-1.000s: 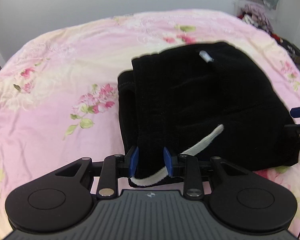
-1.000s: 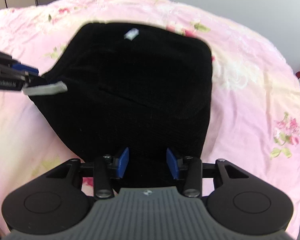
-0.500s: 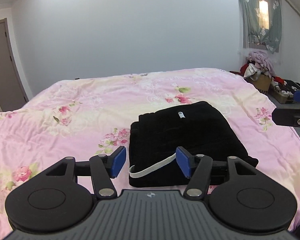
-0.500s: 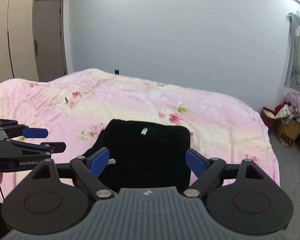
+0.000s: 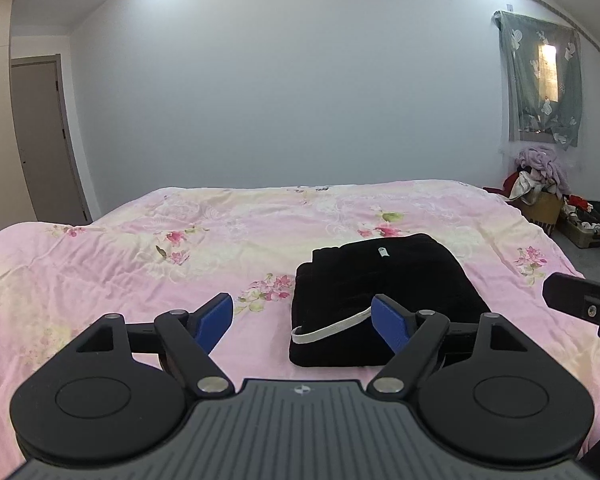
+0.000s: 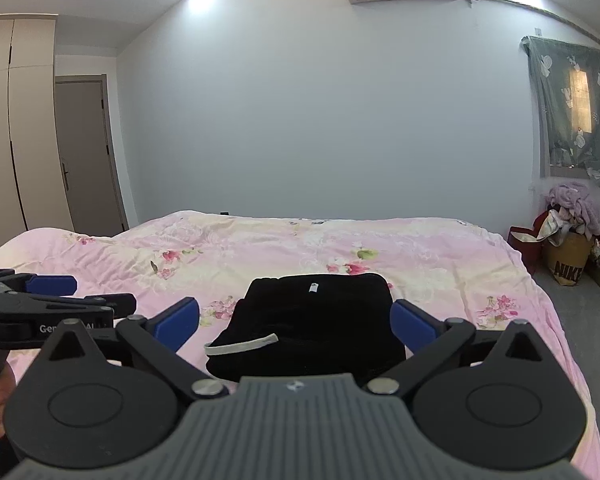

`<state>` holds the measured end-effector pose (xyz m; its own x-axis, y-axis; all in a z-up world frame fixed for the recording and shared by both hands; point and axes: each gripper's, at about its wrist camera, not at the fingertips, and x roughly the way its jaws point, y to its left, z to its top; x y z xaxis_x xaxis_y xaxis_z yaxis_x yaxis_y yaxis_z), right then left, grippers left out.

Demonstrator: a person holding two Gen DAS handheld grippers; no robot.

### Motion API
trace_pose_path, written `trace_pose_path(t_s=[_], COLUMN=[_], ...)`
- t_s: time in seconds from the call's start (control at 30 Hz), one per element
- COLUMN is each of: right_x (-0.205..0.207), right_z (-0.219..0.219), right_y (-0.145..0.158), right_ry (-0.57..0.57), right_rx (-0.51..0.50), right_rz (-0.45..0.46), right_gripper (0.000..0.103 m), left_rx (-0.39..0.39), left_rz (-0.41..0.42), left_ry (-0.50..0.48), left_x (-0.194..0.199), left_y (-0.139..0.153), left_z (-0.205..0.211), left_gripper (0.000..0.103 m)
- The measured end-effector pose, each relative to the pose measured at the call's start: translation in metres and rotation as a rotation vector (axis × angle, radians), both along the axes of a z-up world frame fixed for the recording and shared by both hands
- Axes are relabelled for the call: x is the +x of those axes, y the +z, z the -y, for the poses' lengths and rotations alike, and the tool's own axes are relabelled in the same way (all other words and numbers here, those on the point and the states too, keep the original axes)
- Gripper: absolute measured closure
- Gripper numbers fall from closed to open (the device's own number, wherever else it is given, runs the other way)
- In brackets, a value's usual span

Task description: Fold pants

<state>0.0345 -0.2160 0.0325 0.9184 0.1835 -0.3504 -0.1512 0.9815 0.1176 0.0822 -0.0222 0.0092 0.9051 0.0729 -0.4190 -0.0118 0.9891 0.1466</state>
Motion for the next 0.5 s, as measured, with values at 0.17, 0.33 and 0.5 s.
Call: trace_pose_path(t_s=[0.17,0.33,0.5], right_x=[0.008,0.031,0.048], right_z=[-0.012,-0.017,-0.014], right_y=[-0.027,-0.052,-0.069], right_ry=[-0.009,-0.002,-0.009], right_rx=[-0.080,-0.093,-0.086], right_rz=[-0.037,-0.104,-0.157], right_gripper=[0.005,0.005,0.005], left_rx=[-0.001,0.031,0.029], left_rz=[-0.061,-0.130,-0.174], left_ry=[0.019,0.009,0.004], left_x=[0.009,0.022,0.031], left_y=[-0.023,-0.049,-0.065], left_z=[-0.003,0.004,0.006], left_gripper=[0.005,0.005,0.005])
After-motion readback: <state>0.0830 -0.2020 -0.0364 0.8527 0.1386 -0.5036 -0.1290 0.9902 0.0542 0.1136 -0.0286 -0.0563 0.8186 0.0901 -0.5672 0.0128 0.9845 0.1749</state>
